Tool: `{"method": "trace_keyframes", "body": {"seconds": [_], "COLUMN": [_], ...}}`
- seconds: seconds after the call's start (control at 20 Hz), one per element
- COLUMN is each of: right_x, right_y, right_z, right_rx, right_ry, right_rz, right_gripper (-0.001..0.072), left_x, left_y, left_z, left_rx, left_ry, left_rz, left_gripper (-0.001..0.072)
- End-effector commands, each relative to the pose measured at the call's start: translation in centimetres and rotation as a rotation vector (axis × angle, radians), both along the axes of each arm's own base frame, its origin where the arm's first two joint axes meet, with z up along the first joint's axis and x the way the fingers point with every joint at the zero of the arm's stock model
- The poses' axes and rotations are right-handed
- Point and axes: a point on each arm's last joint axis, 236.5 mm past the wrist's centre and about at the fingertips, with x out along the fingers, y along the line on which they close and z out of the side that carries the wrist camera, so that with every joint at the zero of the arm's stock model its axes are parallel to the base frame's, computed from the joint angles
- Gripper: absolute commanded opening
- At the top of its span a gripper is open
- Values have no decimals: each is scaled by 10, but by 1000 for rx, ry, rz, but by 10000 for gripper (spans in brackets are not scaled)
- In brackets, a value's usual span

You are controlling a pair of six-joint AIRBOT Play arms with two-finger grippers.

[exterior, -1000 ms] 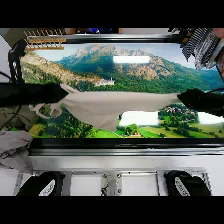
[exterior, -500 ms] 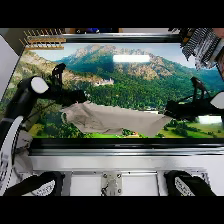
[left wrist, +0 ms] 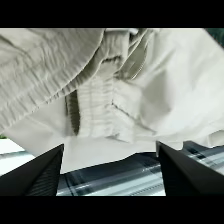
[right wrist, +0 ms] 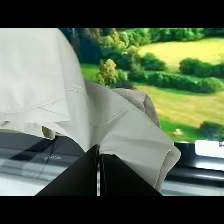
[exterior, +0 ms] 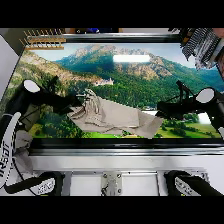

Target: Fold the clothes and pants, and hang the long-sleeved shirts on hangers.

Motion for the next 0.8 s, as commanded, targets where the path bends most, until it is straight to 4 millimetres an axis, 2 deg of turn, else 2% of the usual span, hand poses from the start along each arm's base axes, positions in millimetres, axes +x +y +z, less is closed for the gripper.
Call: {"method": "trace_keyframes", "body": {"seconds": [0.0, 0.05, 0.15, 0.4, 0.55, 0.75], "right_x": [5, 5, 5, 5, 4, 5], "right_y": [9, 10, 10, 10, 10, 10], "right_z": [0, 0, 0, 0, 0, 0], "right_rx": [1, 1, 1, 1, 1, 1], "right_ry": [-28, -28, -28, -27, -26, -28], "right_rz": [16, 19, 21, 21, 22, 21], "right_gripper": [4, 4, 4, 4, 4, 4], "left_x": [-44, -50, -51, -25, -21, -11], "left_y": [3, 0, -9, -51, -52, -49], "left_z": [-44, -54, -67, -75, -89, -93], "left_rx": [17, 0, -56, -217, -207, -199], "left_ry": [76, 101, 117, 102, 117, 96], "left_rz": [41, 66, 135, 227, 252, 287], "left_gripper": [618, 618, 618, 618, 618, 615]}}
